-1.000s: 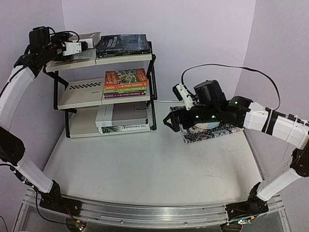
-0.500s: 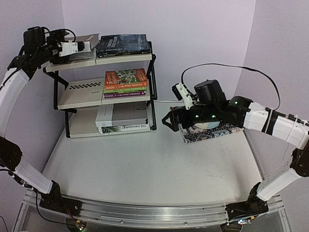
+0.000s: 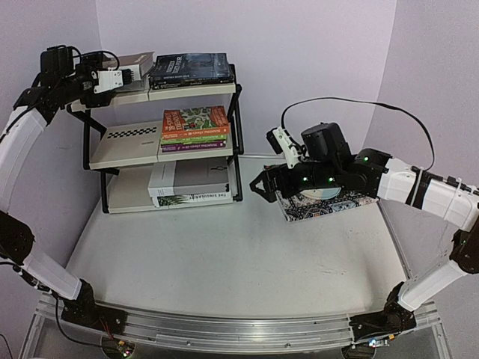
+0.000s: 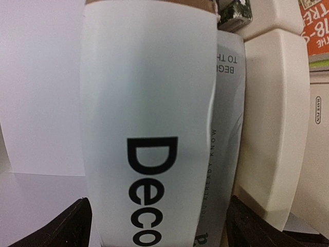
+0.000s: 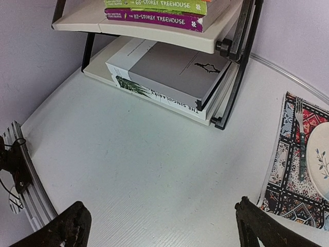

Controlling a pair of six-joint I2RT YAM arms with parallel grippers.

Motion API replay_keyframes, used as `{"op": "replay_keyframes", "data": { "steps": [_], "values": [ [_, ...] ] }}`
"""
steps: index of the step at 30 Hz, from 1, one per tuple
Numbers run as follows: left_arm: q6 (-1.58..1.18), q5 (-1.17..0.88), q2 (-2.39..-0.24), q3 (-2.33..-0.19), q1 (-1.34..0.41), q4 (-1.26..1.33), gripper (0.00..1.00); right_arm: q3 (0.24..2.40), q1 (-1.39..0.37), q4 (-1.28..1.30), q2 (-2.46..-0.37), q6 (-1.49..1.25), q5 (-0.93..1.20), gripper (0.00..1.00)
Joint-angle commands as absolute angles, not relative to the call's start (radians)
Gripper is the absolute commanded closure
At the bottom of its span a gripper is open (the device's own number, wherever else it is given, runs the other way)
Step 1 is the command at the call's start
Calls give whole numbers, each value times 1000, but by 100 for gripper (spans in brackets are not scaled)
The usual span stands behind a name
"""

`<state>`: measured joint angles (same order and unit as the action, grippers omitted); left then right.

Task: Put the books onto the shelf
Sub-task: Place the book in the book pile on the shelf.

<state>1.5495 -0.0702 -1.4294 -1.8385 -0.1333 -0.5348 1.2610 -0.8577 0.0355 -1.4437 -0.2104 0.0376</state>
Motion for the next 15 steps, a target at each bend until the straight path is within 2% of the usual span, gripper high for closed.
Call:
{"op": "replay_keyframes", "data": {
  "steps": [1,15],
  "values": [
    [1450,-186,-1353,-1883,-128,-524,6,1270,-852,14,-1438,-219,49,2],
    [1270,-382,-1153,-1729,-127,-521,3,1275,-849,9,-1473,-229,77,2]
  ]
}}
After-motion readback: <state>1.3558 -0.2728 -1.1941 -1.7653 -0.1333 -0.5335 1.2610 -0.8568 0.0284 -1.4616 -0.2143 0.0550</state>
